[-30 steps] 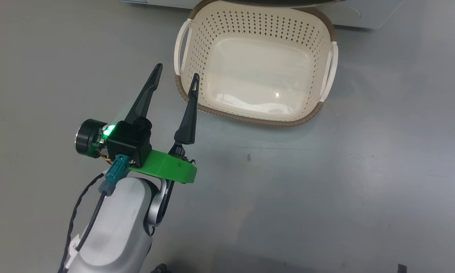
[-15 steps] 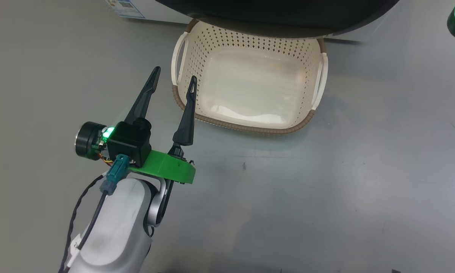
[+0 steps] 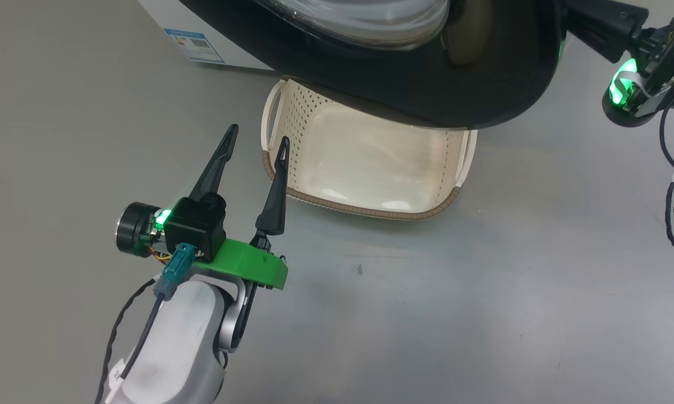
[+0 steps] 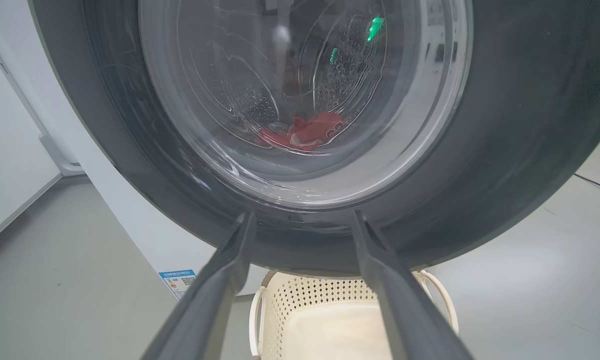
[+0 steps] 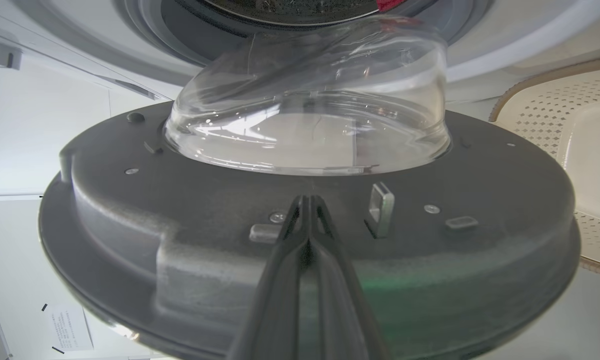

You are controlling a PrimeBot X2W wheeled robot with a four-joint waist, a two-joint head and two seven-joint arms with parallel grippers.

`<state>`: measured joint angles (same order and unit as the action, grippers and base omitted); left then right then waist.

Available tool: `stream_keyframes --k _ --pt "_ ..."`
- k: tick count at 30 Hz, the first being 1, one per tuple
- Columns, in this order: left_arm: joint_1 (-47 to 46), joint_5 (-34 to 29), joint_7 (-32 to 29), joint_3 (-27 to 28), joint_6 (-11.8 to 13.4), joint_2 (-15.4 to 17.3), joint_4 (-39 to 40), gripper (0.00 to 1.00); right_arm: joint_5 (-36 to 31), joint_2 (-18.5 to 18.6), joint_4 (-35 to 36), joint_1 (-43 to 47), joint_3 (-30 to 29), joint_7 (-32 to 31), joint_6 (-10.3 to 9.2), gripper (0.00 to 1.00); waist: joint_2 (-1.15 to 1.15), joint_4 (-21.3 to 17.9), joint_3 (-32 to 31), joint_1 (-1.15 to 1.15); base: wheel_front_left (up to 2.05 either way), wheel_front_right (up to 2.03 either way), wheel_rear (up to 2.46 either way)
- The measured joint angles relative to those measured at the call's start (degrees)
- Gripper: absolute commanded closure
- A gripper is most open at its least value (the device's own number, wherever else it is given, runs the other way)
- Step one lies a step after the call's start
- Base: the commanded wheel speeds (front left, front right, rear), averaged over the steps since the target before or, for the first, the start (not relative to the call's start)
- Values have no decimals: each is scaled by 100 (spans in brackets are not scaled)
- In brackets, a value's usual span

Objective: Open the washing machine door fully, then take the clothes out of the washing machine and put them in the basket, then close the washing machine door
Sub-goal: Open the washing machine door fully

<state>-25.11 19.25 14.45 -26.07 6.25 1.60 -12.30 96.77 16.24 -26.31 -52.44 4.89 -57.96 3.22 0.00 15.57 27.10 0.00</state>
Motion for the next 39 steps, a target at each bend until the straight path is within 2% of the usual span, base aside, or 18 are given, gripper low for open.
stream_keyframes --k 16,27,39 --pt "313 38 0 29 0 1 -126 0 147 -419 198 988 288 -226 127 100 0 159 -610 0 0 0 0" --pt "587 -10 0 191 1 4 -213 0 247 -977 464 1559 564 -227 226 100 0 272 -993 0 0 0 0" --pt "759 30 0 168 1 7 -238 0 213 -1066 664 2229 771 -154 277 100 0 608 -1264 0 0 0 0"
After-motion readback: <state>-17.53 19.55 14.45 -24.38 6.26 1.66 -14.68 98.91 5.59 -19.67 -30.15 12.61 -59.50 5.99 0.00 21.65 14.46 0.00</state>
